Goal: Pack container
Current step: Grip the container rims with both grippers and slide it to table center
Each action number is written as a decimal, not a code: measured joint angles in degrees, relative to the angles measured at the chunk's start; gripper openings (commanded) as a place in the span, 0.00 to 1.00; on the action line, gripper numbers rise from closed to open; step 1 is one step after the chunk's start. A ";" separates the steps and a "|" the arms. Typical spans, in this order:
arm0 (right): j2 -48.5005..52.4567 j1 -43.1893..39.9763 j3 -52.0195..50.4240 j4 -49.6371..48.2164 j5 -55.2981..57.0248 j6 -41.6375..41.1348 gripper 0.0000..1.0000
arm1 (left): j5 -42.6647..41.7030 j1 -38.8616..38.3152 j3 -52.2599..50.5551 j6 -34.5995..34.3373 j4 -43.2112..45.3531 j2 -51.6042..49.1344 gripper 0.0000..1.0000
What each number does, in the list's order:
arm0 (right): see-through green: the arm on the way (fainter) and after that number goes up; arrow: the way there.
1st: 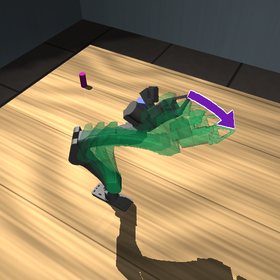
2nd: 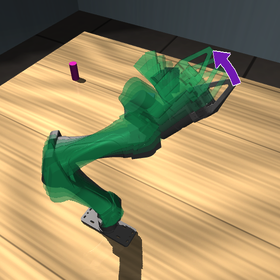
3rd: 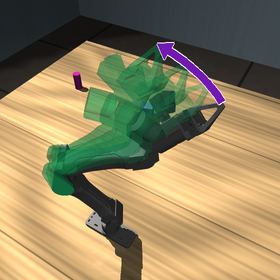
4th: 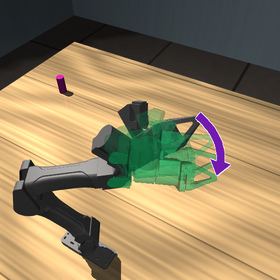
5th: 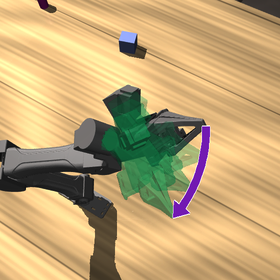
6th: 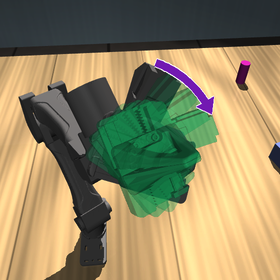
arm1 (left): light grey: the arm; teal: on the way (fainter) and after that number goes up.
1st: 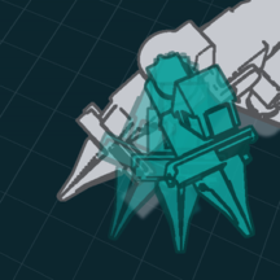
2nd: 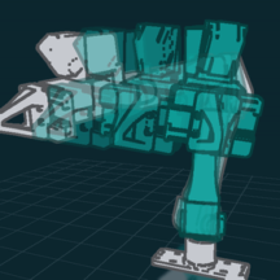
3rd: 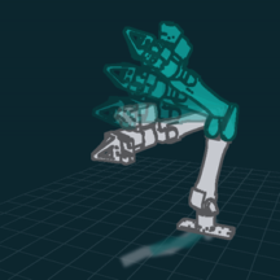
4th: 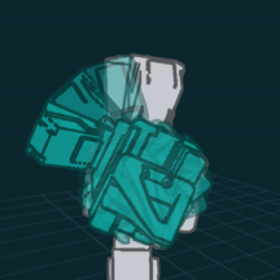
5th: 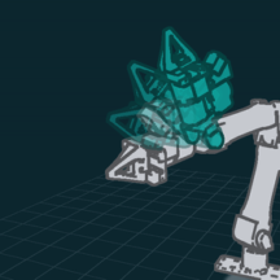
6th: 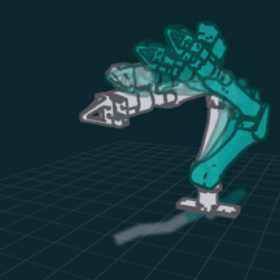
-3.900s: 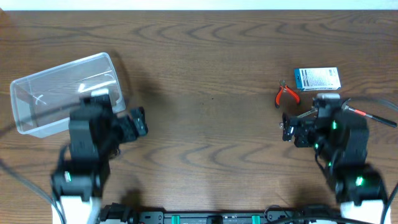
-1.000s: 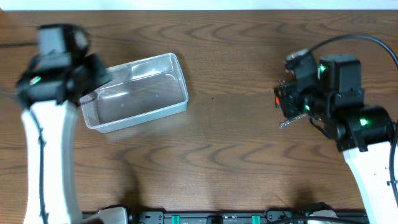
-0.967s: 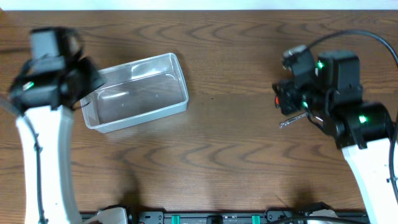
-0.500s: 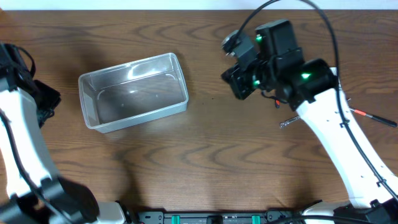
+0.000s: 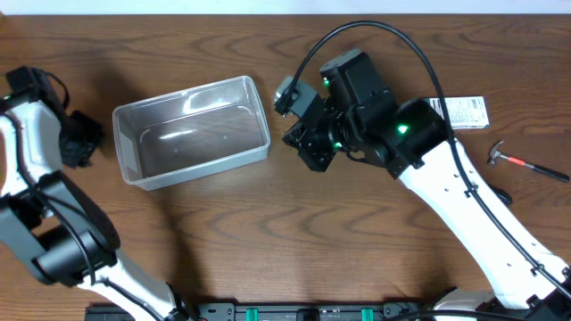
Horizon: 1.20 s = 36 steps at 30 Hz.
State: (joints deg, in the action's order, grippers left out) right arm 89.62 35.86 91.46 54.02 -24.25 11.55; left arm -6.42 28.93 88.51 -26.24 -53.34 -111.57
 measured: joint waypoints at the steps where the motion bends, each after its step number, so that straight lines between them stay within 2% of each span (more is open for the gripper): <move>1: 0.00 0.00 0.00 0.11 -0.02 0.13 0.01 | -1.66 -0.52 -0.02 0.76 0.83 -0.74 0.38; 7: 0.00 0.00 0.00 -0.59 0.52 1.05 0.01 | -10.19 -4.96 -0.02 5.55 5.20 -2.34 0.38; 14: 0.00 -0.22 0.04 -8.35 5.95 1.42 0.04 | -13.31 -11.61 -0.02 7.82 6.03 -2.34 0.38; 19: 1.73 -3.52 0.81 -12.13 7.45 -1.44 0.01 | -14.49 -14.62 -0.02 8.31 5.01 -2.32 0.38; 27: 13.03 -10.69 1.01 -10.82 5.11 -5.29 0.01 | -14.64 -18.18 -0.02 8.31 3.87 -2.03 0.37; 36: 21.16 -12.39 1.01 -6.19 0.55 -6.14 0.01 | -14.67 -22.40 -0.02 8.33 4.20 -1.99 0.37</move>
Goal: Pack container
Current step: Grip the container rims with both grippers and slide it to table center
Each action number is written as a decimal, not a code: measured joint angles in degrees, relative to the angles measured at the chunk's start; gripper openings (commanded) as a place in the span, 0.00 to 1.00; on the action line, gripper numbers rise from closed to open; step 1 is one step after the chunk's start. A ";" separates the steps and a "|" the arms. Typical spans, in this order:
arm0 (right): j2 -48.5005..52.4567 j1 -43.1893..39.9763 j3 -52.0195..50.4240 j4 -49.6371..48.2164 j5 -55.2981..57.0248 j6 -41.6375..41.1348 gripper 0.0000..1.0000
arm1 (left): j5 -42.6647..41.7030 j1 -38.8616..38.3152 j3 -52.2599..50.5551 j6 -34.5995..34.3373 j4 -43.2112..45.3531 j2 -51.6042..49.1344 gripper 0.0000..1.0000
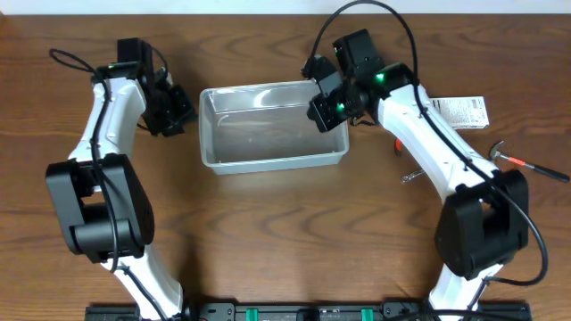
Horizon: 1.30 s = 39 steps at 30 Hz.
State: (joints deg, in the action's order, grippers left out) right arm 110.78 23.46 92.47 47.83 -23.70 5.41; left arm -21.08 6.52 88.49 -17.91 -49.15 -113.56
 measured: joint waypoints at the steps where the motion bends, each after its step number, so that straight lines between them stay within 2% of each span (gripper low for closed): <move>1: 0.17 0.00 0.00 1.40 -0.13 -0.07 0.01 | 0.00 -0.37 0.00 -0.02 0.07 0.00 0.37; 7: 0.22 0.00 0.00 12.04 1.33 -2.25 0.01 | -0.17 -0.92 0.00 0.00 0.17 0.00 0.37; 13: 0.22 -0.31 0.00 20.24 8.85 -6.14 0.01 | -0.22 -0.92 0.00 0.00 0.15 0.00 0.37; 24: 0.22 -1.73 0.07 20.90 13.33 -8.00 0.01 | -0.22 -0.92 0.00 0.00 0.13 0.00 0.37; 33: 0.22 -2.25 0.07 16.61 15.52 -8.02 0.01 | -0.22 -0.92 0.00 0.00 0.04 0.00 0.37; 39: 0.22 -2.25 0.04 21.38 15.63 -8.04 0.01 | -0.22 -0.92 0.00 0.00 -0.44 0.00 0.37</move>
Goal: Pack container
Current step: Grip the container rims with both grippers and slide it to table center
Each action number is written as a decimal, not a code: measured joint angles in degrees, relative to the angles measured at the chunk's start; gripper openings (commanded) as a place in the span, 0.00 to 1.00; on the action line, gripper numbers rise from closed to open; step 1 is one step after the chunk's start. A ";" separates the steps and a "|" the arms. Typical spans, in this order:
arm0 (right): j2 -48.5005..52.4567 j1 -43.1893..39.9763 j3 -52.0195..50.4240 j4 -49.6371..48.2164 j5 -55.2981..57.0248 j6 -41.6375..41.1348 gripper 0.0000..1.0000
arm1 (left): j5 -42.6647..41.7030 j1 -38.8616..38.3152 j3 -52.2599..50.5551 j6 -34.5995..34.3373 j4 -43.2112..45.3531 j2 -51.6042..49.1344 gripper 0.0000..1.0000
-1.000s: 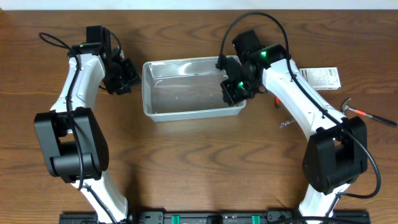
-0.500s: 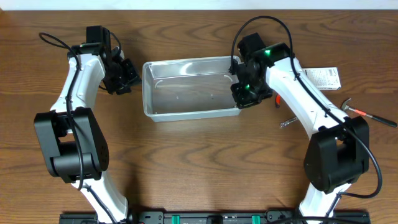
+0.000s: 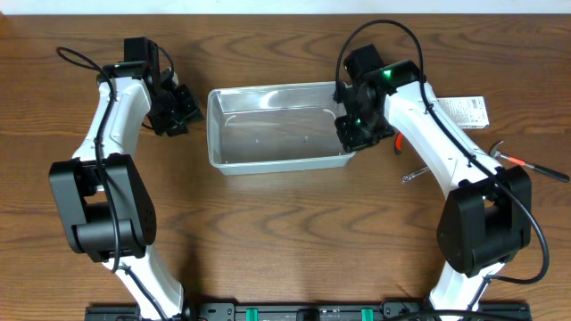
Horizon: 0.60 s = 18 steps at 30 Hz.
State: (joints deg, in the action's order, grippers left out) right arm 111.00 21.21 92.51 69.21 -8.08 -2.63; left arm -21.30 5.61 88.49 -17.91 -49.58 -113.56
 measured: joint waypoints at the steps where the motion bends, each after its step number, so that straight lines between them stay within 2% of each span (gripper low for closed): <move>1: 0.00 0.00 0.00 0.85 0.02 0.00 0.01 | 0.00 0.00 0.00 0.00 -0.04 0.00 0.37; 14: 0.02 0.00 -0.55 5.14 0.17 0.00 0.01 | 0.00 0.00 0.00 0.00 -0.17 0.00 0.38; 18: 0.02 0.00 -0.81 2.49 0.48 0.02 0.01 | 0.00 0.00 0.00 1.73 -0.61 0.04 0.57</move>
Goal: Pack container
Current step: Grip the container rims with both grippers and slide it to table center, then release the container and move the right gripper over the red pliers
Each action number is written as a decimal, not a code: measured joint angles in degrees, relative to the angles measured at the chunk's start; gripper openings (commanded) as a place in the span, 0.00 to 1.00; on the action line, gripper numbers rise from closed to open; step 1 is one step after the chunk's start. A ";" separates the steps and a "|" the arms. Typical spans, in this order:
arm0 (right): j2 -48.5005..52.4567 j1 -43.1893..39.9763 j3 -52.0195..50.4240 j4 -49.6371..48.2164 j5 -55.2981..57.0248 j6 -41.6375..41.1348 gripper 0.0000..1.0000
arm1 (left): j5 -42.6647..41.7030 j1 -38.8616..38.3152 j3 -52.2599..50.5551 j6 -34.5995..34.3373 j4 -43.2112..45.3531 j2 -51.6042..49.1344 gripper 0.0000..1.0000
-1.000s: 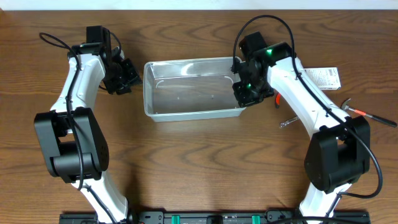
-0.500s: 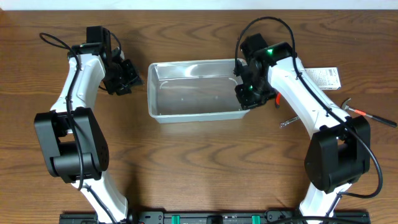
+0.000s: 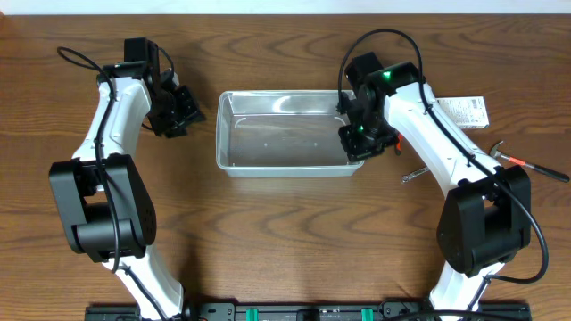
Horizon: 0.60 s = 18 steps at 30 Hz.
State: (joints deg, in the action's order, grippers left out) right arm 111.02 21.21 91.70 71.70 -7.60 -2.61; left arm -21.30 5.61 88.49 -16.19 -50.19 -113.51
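A clear plastic container (image 3: 285,165) lies square to the table in the middle of the overhead view, with nothing in it. My right gripper (image 3: 359,141) sits at its right end wall, shut on the rim there. My left gripper (image 3: 183,111) hovers to the left of the container, a short gap away from its left wall, fingers spread and holding nothing.
A white printed box (image 3: 465,111) lies at the far right. A small hammer with a red handle (image 3: 526,164) is near the right edge. A little metal piece (image 3: 412,176) lies below the right arm, and something red (image 3: 398,141) peeks out beside it.
The container has shifted a little to the right with my right gripper and now lies straighter. The gap to my left gripper has grown. The left arm has hardly moved.
At first the container lay tilted at the left, my right gripper beside its right end and my left at the table's far left edge. Then it stood mid-table with the right gripper on its right corner and the left close by. It has since shifted rightwards.
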 measured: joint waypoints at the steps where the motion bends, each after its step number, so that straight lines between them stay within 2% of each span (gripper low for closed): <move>1: 0.00 0.00 0.00 -2.47 0.26 -0.02 0.01 | 0.09 0.00 0.00 0.76 -0.15 0.13 0.58; 5: 0.15 -0.35 1.55 -7.37 0.98 -0.15 0.07 | 4.13 0.00 -0.11 3.28 -0.61 2.86 0.63; 6: 0.26 -0.57 2.78 -7.78 1.09 -0.26 0.17 | 5.57 0.02 -0.13 3.67 -0.61 4.09 0.66; 8: 0.48 -1.36 7.34 -8.09 1.29 -0.57 0.45 | 9.16 0.37 -0.28 4.79 -0.61 8.39 0.74; 9: 0.52 -1.84 9.99 -8.11 1.46 -0.48 0.54 | 10.49 0.68 -0.31 5.05 -0.63 10.80 0.75; 12: 0.57 -3.54 18.97 -7.72 1.66 -0.13 0.57 | 12.85 2.10 -0.31 5.68 -1.49 18.47 0.80; 15: 0.57 -5.73 26.75 -6.32 2.36 -0.98 0.78 | 14.45 3.48 -0.28 5.79 -3.80 26.34 0.82; 18: 0.55 -8.33 31.17 -2.32 6.80 -6.64 0.84 | 15.15 3.72 -0.28 5.81 -6.49 31.61 0.85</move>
State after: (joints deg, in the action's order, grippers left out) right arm 111.57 12.88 122.87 69.38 -0.80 -9.26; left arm -6.15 9.32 88.20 -10.37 -56.69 -81.91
